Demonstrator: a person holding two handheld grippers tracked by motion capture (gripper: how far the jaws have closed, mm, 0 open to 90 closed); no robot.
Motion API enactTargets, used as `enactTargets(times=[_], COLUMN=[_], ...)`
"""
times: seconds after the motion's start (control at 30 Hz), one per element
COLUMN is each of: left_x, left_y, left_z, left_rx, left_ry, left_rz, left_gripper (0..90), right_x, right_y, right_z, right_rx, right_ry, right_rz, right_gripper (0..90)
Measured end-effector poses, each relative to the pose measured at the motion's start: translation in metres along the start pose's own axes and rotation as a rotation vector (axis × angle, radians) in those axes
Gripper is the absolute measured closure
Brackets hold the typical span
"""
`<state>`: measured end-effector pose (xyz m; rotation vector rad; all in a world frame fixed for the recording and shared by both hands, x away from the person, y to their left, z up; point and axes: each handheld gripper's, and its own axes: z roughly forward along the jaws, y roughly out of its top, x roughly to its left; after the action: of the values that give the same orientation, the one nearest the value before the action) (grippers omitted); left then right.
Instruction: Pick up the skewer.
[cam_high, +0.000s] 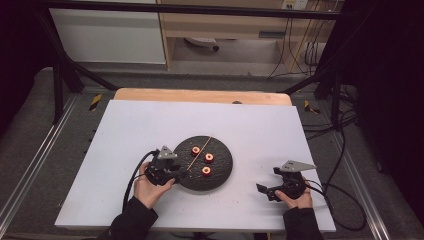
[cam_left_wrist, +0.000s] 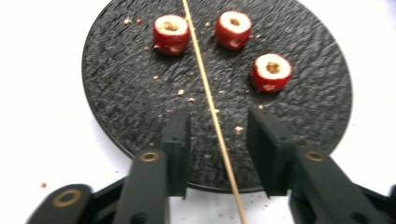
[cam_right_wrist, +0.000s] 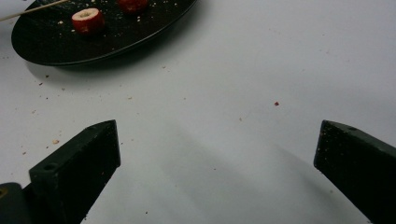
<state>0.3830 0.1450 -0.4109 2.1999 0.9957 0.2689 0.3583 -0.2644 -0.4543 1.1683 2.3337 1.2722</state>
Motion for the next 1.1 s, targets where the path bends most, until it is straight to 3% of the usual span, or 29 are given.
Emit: enactTargets(times=[0.27,0.97,1.1], left_x=[0.0,-0.008,-0.01], left_y=[0.015,0.024,0.024], left_z=[0.014,0.03,0.032], left_rx=[0.118,0.189,0.197], left_ry=[0.013,0.055,0.065], left_rz=[0.005,0.044,0.034], left_gripper=[53.7,80.8,83.4], right_x=[0.0,0.0,0.0], right_y=[0.0,0.0,0.0], right_z=[0.0,0.0,0.0], right_rx=[0.0,0.003,0.003], right_ry=[0.001,0.007,0.008], right_rz=[0.0,0.006,0.006], right_gripper=[1.0,1.0,0.9])
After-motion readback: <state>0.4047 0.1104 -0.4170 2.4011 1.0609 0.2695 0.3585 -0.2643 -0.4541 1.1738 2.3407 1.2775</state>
